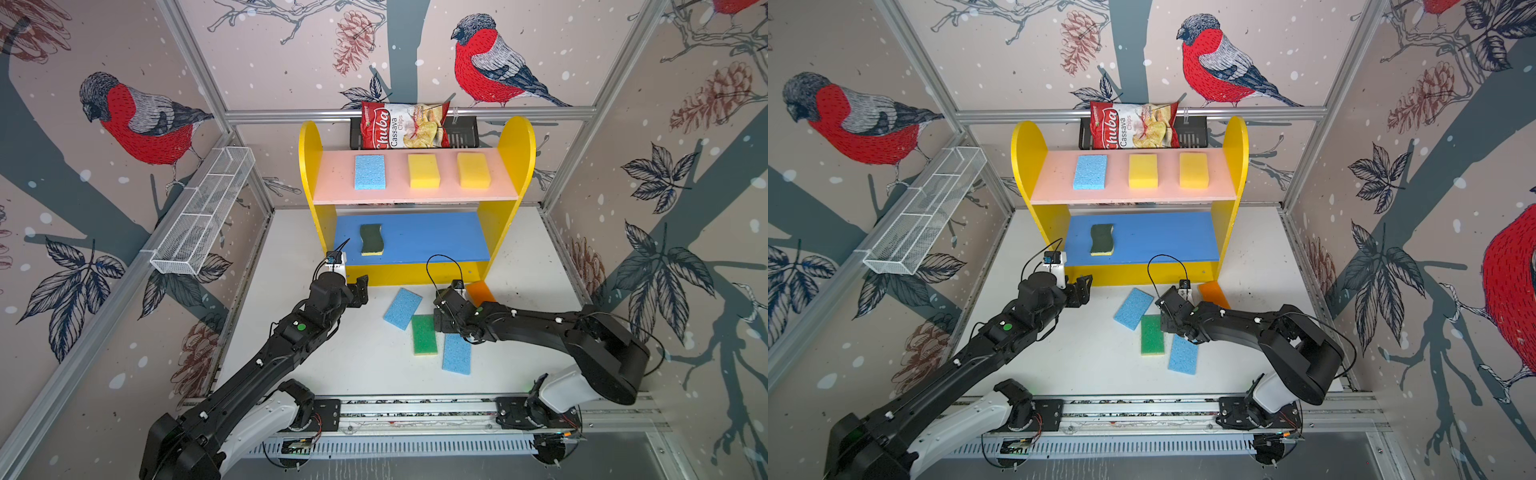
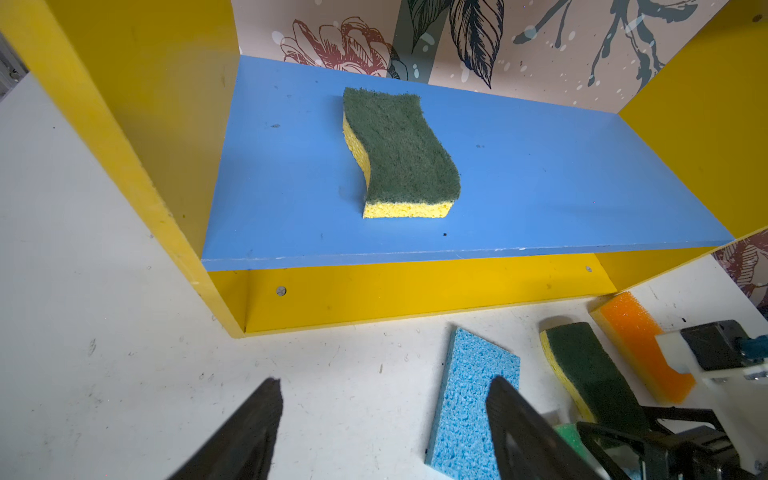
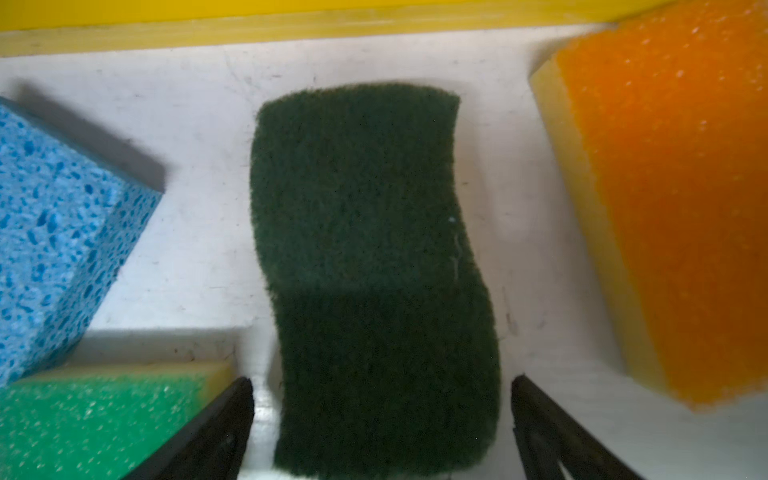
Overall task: Place and organize the cleaning sponges onto the shelf
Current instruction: 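Close the right gripper on the dark green pad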
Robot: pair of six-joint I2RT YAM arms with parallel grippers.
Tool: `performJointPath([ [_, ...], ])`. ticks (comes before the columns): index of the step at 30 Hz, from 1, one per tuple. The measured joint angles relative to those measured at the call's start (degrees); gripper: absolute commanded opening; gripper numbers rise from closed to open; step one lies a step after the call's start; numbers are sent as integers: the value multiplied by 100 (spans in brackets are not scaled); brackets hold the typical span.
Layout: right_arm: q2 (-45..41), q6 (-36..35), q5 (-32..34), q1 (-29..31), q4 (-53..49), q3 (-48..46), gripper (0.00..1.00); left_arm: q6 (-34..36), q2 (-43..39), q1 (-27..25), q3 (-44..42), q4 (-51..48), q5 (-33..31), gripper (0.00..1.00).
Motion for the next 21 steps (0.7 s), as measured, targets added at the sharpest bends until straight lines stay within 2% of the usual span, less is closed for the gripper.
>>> performJointPath([
  [21,245,-319,42,-221,258,11,92,0,103,0,-15,0,-24,78],
])
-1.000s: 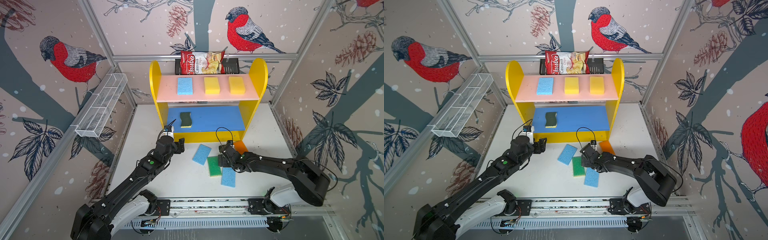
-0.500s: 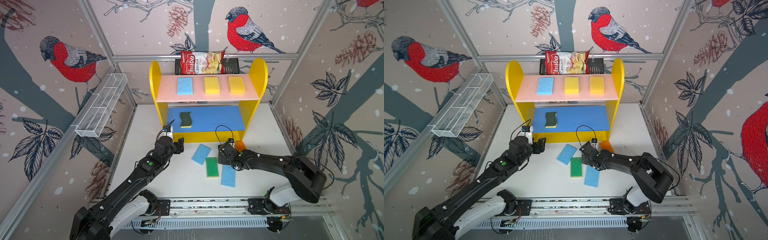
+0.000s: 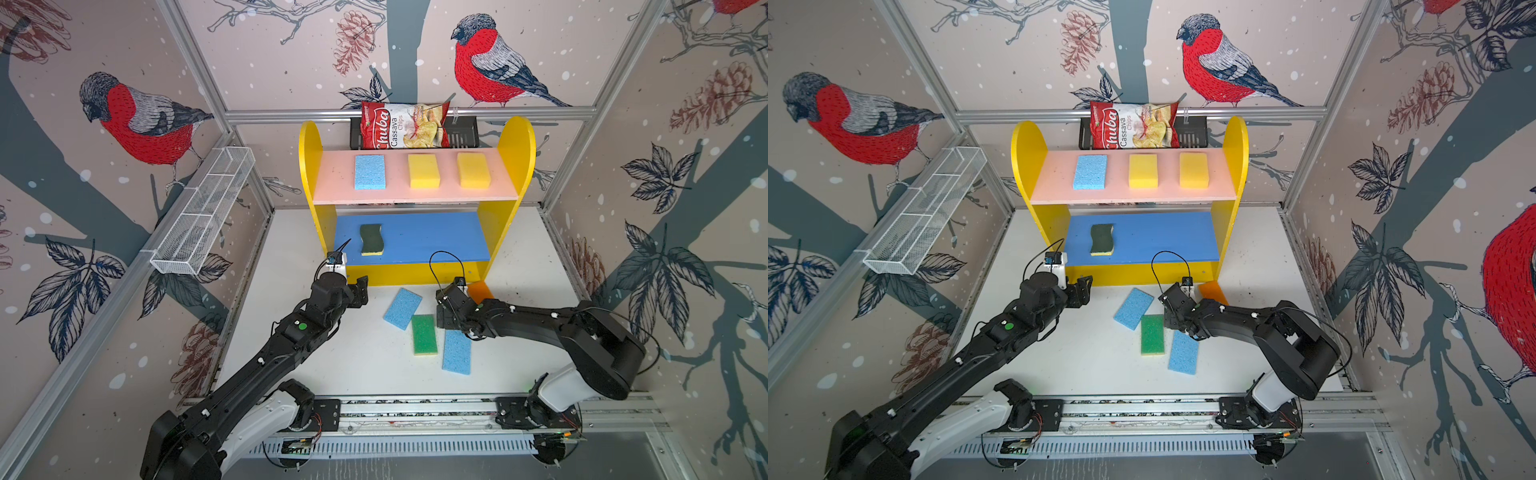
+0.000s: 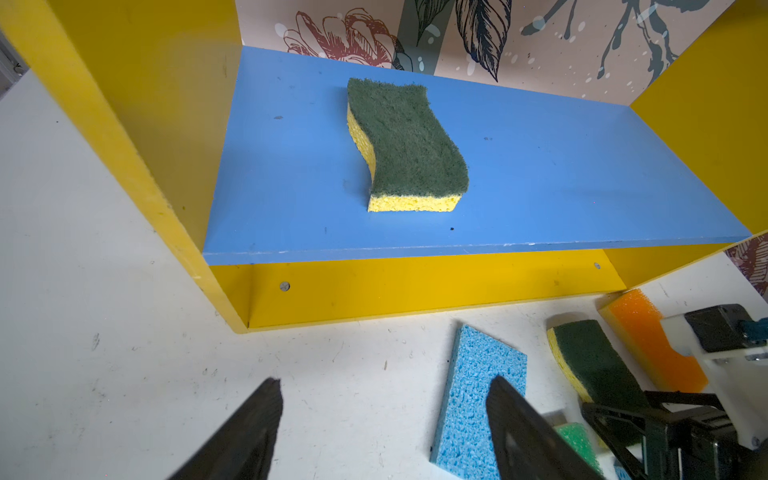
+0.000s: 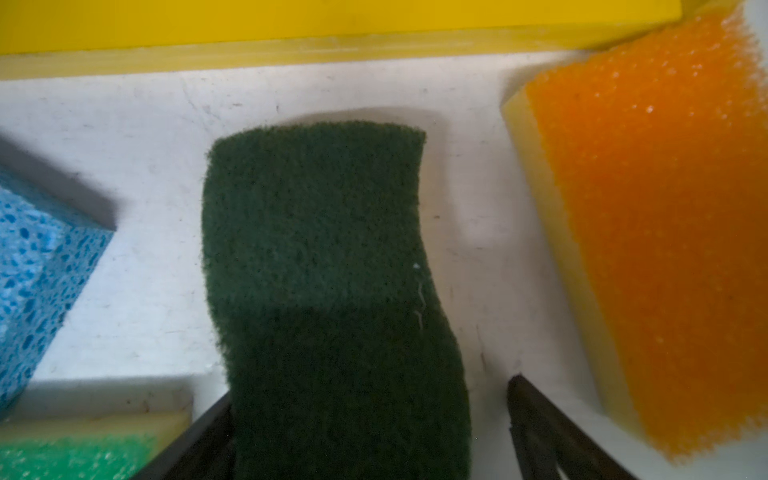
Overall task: Place and organize the cleaning sponges onto the shelf
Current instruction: 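Close the right gripper on the dark green pad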
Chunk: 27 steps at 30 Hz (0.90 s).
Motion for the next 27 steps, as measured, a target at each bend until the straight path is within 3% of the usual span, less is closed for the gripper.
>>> performJointPath([
  [27,13,-83,85,129,260,-107,74,-70,-22,0,13,0,22,77],
])
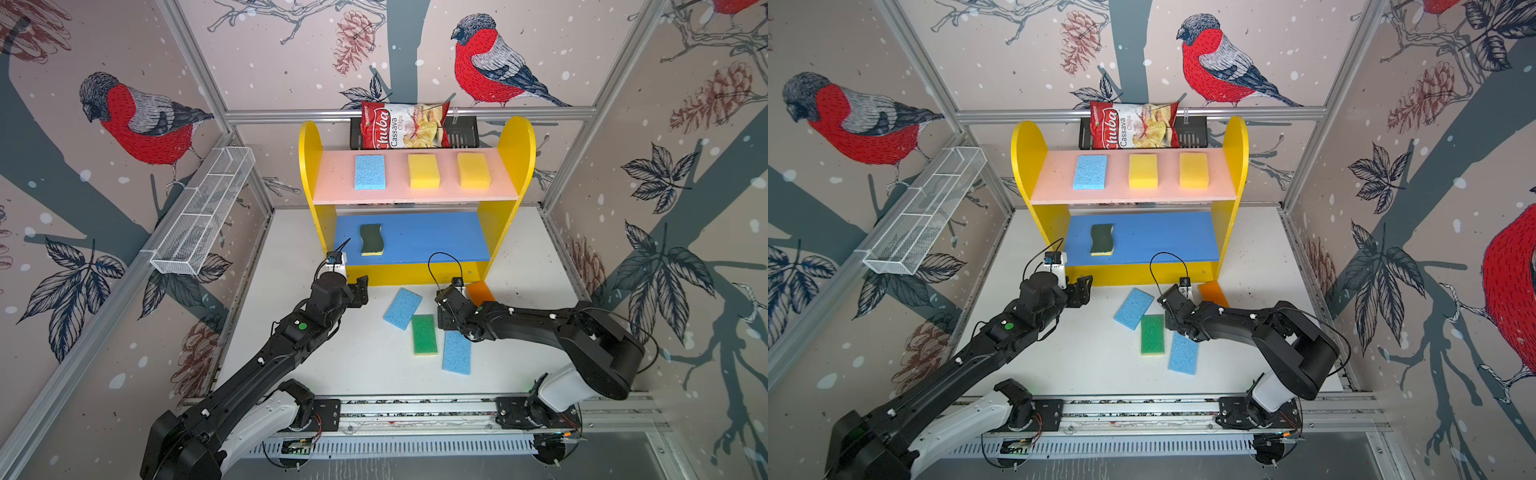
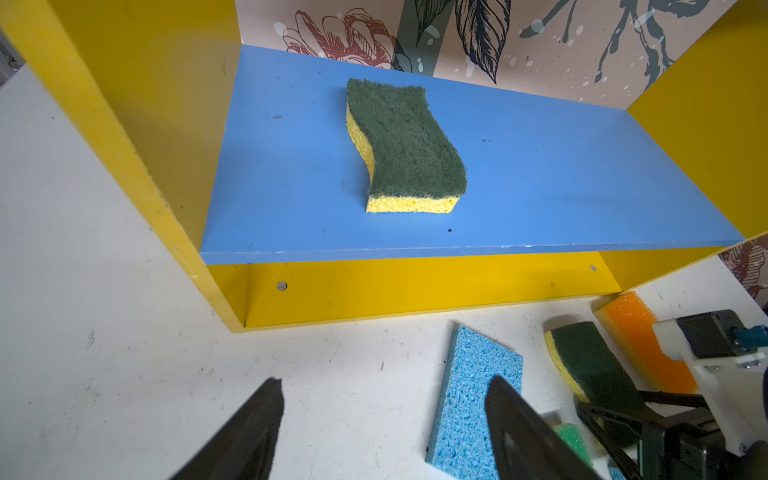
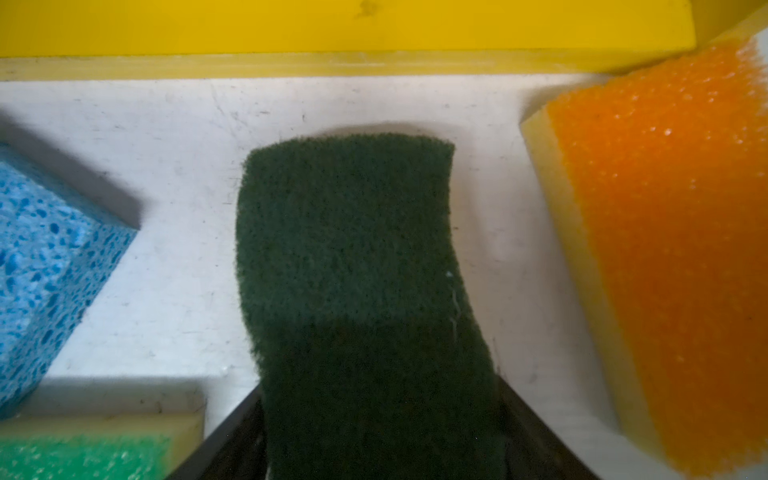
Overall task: Place and organize the cleaning sponges onto the shelf
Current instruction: 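Lift the dark green pad off the table with the right gripper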
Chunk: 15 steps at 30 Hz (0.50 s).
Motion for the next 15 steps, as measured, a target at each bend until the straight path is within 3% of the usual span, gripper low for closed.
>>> performJointPath([
  [15,-39,0,-83,4,-227,85,71,-44,11,0,26,-2,0,76],
])
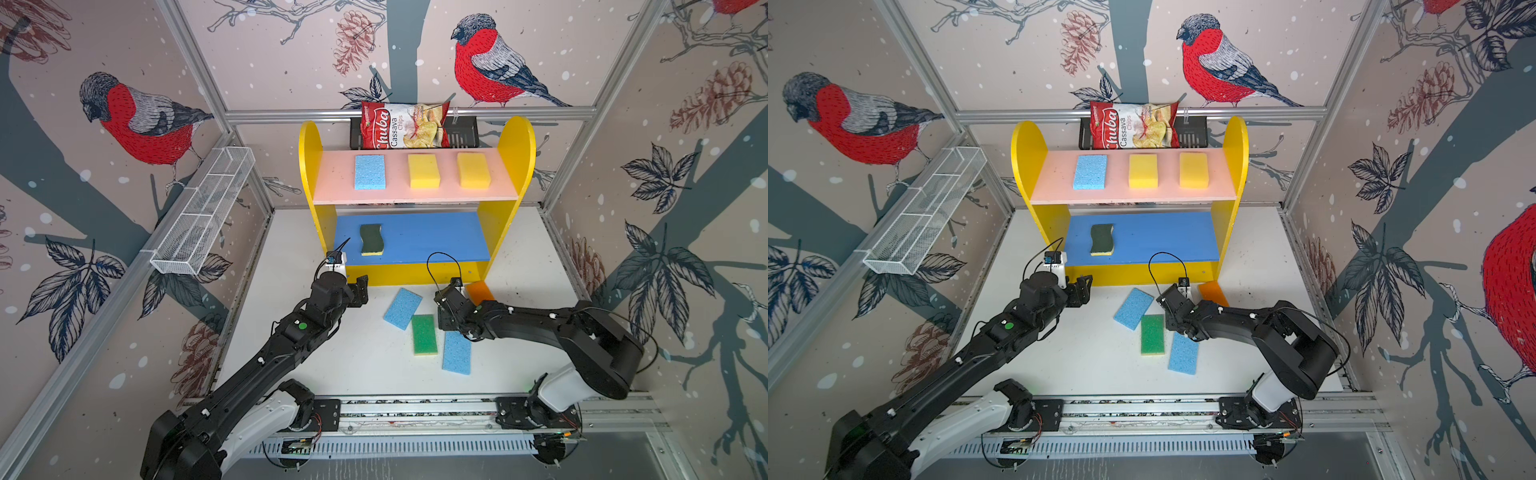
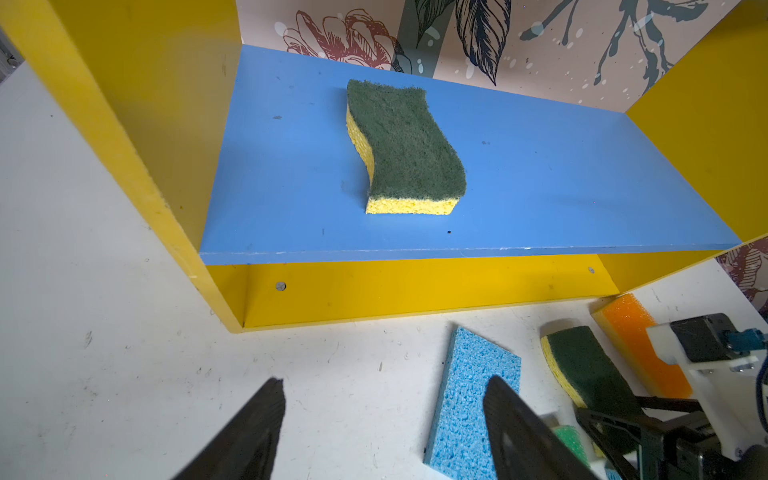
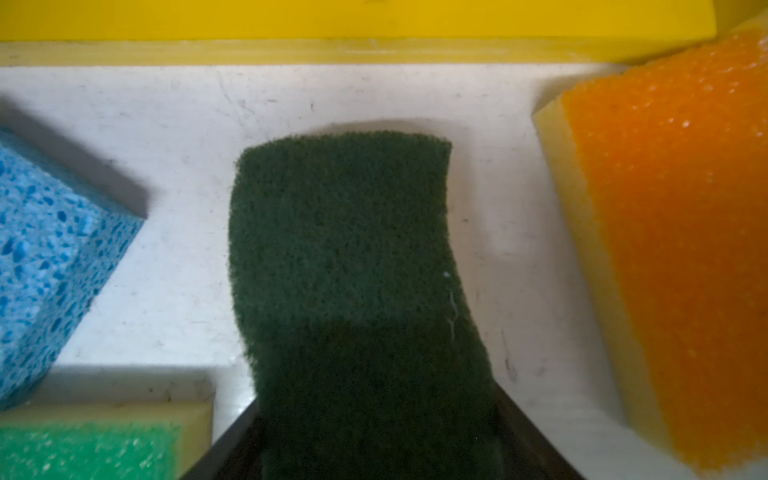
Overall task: Place and organize the cleaning sponges onto the shelf
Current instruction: 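Lift the dark green pad off the table with the right gripper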
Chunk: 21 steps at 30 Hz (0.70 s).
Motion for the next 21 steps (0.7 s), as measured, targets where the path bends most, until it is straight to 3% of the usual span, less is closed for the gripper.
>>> performJointPath([
  [21,-953,-28,251,249,-634,457,68,0,-177,0,24,-107,2,76],
])
